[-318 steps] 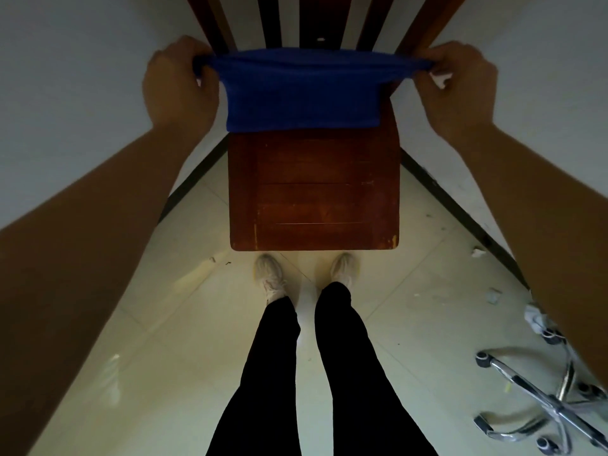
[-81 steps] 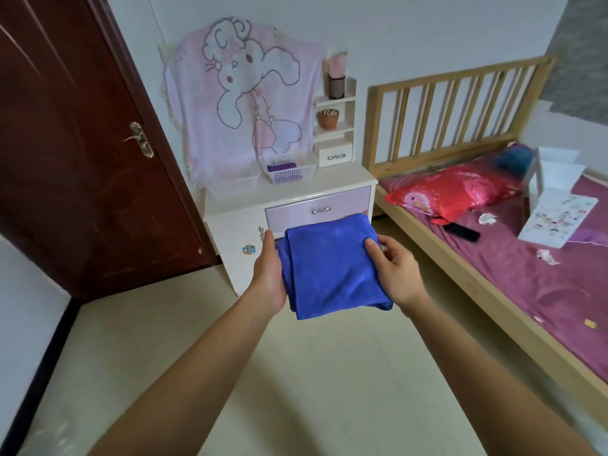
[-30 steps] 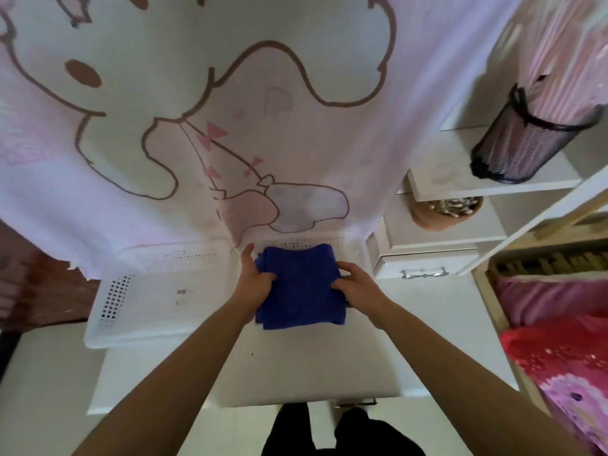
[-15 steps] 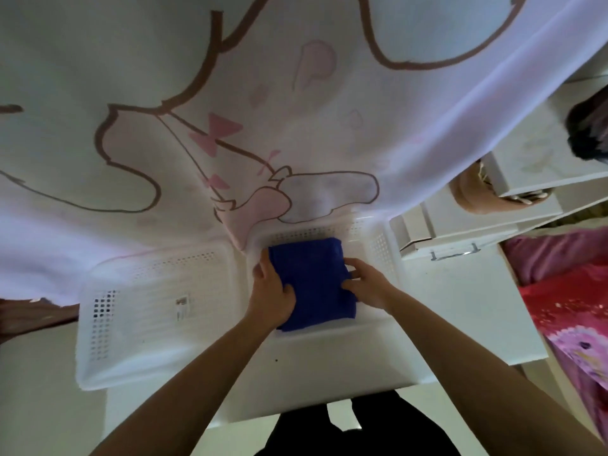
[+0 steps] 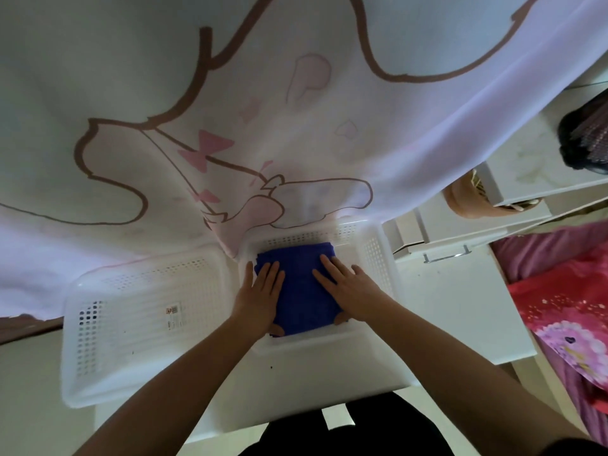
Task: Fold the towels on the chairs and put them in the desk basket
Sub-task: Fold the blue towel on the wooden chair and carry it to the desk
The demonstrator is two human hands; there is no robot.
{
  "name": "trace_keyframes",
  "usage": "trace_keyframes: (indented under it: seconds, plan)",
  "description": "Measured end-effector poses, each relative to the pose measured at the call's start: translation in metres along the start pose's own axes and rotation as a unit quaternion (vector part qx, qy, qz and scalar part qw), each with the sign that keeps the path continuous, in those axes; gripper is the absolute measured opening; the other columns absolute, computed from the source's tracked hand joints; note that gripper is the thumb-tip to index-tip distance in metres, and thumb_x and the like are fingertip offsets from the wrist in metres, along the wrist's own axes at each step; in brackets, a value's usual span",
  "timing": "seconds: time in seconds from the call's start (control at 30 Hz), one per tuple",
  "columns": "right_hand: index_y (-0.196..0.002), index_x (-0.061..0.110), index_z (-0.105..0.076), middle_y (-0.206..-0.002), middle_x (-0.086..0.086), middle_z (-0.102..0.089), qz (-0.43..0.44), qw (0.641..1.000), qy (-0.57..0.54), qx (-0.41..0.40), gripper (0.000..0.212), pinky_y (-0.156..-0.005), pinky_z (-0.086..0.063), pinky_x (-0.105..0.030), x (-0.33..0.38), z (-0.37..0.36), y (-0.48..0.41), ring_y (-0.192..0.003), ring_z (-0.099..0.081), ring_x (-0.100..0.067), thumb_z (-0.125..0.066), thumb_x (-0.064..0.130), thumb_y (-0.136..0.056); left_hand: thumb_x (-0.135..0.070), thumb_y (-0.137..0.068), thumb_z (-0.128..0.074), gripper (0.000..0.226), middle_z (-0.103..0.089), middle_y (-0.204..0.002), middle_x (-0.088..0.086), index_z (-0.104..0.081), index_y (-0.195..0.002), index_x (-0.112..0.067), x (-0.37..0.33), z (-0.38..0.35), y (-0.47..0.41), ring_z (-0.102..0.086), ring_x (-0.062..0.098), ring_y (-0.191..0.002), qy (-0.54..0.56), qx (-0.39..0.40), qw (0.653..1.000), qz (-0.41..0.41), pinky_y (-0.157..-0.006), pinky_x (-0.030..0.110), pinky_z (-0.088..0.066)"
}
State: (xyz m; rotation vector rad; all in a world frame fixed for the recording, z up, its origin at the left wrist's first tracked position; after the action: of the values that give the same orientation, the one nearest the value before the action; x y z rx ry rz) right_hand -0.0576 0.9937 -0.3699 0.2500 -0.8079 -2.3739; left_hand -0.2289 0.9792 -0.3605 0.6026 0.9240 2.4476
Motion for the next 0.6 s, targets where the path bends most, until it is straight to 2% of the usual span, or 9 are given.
trace_keyframes:
  seconds: [0.13, 0.23, 0.3, 0.37, 0.4, 0.47, 0.53, 0.6]
  plan:
    - [-0.157, 0.022, 0.015, -0.164, -0.016, 0.022, -0.004, 1.0, -0.006, -0.016, 0.117, -0.115, -0.034, -0.046, -0.001, -0.008, -0.008, -0.154, 0.001, -0.035, -0.07, 0.057, -0.084, -0.079, -0.081, -0.045, 0.122, 0.018, -0.161, 0.018, 0.018, -0.152, -0.003, -0.004, 0.003, -0.003, 0.014, 0.032, -0.15, 0.01, 0.008, 1.0, 0.01, -0.113, 0.063, 0.013]
    - [-0.159, 0.023, 0.009, -0.165, -0.015, 0.018, -0.007, 0.999, -0.047, 0.0, 0.12, -0.117, -0.031, -0.045, -0.004, -0.002, -0.001, -0.153, 0.001, -0.034, -0.072, 0.06, -0.079, -0.077, -0.081, -0.048, 0.121, 0.015, -0.162, 0.018, 0.014, -0.153, -0.002, -0.003, 0.009, 0.001, 0.011, 0.032, -0.151, 0.031, 0.004, 0.999, -0.007, -0.115, 0.062, 0.009]
    - [-0.16, 0.022, 0.006, -0.165, -0.015, 0.015, -0.024, 0.997, -0.075, 0.009, 0.121, -0.119, -0.03, -0.046, -0.007, 0.009, 0.011, -0.153, 0.0, -0.034, -0.073, 0.061, -0.077, -0.077, -0.084, -0.041, 0.113, 0.014, -0.163, 0.017, 0.01, -0.155, -0.004, 0.0, 0.013, 0.005, 0.01, 0.031, -0.151, 0.073, -0.019, 0.997, -0.025, -0.117, 0.06, 0.008]
    - [-0.16, 0.023, 0.007, -0.165, -0.013, 0.017, -0.06, 0.988, -0.141, 0.002, 0.117, -0.121, -0.024, -0.048, -0.014, 0.018, 0.023, -0.154, 0.005, -0.033, -0.069, 0.063, -0.081, -0.077, -0.088, -0.024, 0.101, 0.013, -0.164, 0.013, 0.006, -0.156, -0.008, 0.009, 0.018, 0.009, 0.01, 0.029, -0.151, 0.115, -0.052, 0.992, -0.029, -0.118, 0.056, 0.007]
    - [-0.159, 0.024, 0.008, -0.165, -0.011, 0.02, -0.088, 0.982, -0.165, -0.021, 0.11, -0.123, -0.02, -0.049, -0.018, 0.023, 0.03, -0.154, 0.008, -0.031, -0.063, 0.063, -0.086, -0.077, -0.086, -0.01, 0.098, 0.012, -0.164, 0.012, 0.006, -0.156, -0.01, 0.016, 0.024, 0.012, 0.01, 0.028, -0.151, 0.121, -0.08, 0.989, -0.024, -0.119, 0.055, 0.006]
    - [-0.16, 0.023, 0.005, -0.165, -0.011, 0.019, -0.148, 0.967, -0.154, -0.138, 0.09, -0.123, -0.014, -0.054, -0.029, 0.038, 0.044, -0.154, 0.01, -0.031, -0.046, 0.061, -0.097, -0.072, -0.08, 0.011, 0.098, 0.009, -0.165, 0.011, 0.003, -0.157, -0.012, 0.027, 0.037, 0.02, 0.009, 0.026, -0.152, 0.125, -0.14, 0.982, -0.016, -0.12, 0.054, 0.003]
    - [-0.161, 0.019, -0.007, -0.167, -0.015, 0.007, -0.208, 0.941, -0.106, -0.245, 0.076, -0.122, -0.015, -0.058, -0.038, 0.048, 0.06, -0.154, 0.002, -0.034, -0.035, 0.058, -0.101, -0.067, -0.087, 0.01, 0.09, 0.0, -0.165, 0.013, -0.007, -0.157, -0.012, 0.035, 0.05, 0.027, 0.001, 0.029, -0.152, 0.147, -0.231, 0.962, 0.007, -0.12, 0.053, -0.004]
    - [-0.16, 0.018, -0.013, -0.167, -0.016, 0.001, -0.261, 0.917, -0.088, -0.289, 0.075, -0.123, -0.011, -0.057, -0.039, 0.042, 0.079, -0.154, -0.002, -0.036, -0.031, 0.059, -0.1, -0.062, -0.097, -0.005, 0.079, -0.012, -0.163, 0.017, -0.019, -0.156, -0.012, 0.031, 0.059, 0.031, -0.013, 0.034, -0.15, 0.151, -0.311, 0.938, 0.004, -0.118, 0.054, -0.013]
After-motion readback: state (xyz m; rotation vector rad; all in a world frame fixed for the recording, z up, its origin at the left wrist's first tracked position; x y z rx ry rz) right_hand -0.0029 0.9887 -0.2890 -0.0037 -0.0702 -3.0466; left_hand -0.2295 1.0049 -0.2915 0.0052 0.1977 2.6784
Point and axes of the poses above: each hand's wrist, its own y-axis away from the middle knuckle, its own z-axis out of the back of the hand, x = y × z, the point moved 7 cm from there along -y, towards the middle knuckle
